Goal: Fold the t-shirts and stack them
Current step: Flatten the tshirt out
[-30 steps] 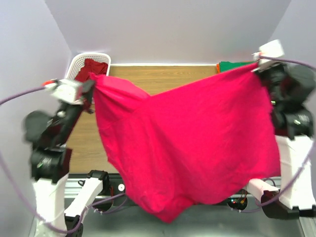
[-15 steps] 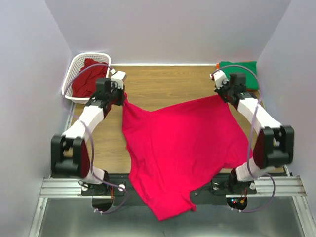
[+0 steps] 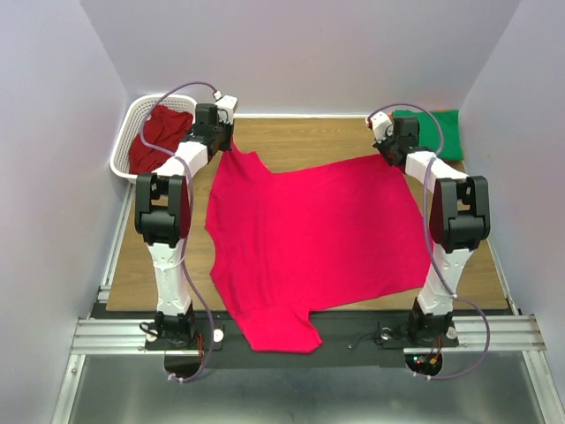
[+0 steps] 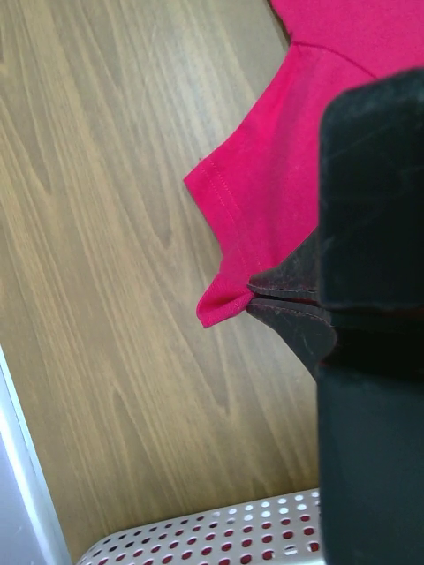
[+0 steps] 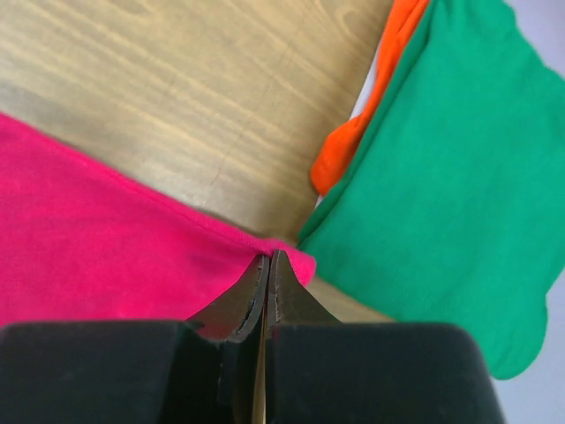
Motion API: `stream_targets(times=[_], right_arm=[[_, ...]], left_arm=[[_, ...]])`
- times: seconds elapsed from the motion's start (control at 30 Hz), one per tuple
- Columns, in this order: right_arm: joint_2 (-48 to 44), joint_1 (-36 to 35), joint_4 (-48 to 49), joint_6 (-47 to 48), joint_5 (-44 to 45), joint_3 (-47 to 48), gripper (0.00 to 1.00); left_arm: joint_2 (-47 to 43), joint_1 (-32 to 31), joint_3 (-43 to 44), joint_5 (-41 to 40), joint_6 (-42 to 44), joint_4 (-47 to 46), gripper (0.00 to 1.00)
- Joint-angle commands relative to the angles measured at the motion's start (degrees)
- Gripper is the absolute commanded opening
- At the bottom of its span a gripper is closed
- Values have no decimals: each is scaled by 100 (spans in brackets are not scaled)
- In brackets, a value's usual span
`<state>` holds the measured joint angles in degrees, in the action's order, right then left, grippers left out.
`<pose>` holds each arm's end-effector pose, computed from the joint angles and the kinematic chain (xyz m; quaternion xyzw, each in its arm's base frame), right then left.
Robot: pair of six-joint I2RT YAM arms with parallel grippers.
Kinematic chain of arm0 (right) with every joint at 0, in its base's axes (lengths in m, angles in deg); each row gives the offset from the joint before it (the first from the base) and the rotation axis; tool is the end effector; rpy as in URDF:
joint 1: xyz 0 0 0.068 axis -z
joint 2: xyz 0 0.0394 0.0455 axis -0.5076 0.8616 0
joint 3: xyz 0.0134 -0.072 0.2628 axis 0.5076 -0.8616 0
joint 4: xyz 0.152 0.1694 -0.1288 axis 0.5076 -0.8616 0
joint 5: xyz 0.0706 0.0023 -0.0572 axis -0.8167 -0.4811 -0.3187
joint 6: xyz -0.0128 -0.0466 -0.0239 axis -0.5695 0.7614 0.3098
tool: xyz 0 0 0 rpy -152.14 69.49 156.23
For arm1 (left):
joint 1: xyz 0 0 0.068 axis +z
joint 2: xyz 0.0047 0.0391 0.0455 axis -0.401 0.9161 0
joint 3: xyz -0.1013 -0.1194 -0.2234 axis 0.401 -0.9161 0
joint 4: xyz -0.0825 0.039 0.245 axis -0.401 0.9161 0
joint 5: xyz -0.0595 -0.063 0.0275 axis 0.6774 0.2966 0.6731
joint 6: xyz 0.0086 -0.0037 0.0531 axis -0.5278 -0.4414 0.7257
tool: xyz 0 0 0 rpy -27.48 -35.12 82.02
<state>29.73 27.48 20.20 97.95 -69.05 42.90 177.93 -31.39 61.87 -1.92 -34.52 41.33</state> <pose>0.4549 0.0229 0.2106 -0.3042 0.8458 -0.1437 0.4140 0.4925 -0.0726 0.2418 0.1773 0.8233 -0.0538 0.5365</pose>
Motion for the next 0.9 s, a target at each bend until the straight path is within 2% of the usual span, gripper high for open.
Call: stream_targets(times=[0.0,0.23,0.47,0.6,0.87], right_arm=[[83,30,378,-71,253,258,1],[-39,39,369,-186,148,364,1],[-566,118,255,165,-326,31,1],[-891,232,123,315,-678,-207,1],[-1673,549,-325,886,-1312,-848,0]], left_arm=[[88,45,481,-163,178,-6,0],[-191,45,412,-6,336,-24,0],[-1641,10,-1062,188,757,91,0],[-2650,-183,-1828,136,960,634,0],[-4014,-675,-3015,267,1522,1776,0]])
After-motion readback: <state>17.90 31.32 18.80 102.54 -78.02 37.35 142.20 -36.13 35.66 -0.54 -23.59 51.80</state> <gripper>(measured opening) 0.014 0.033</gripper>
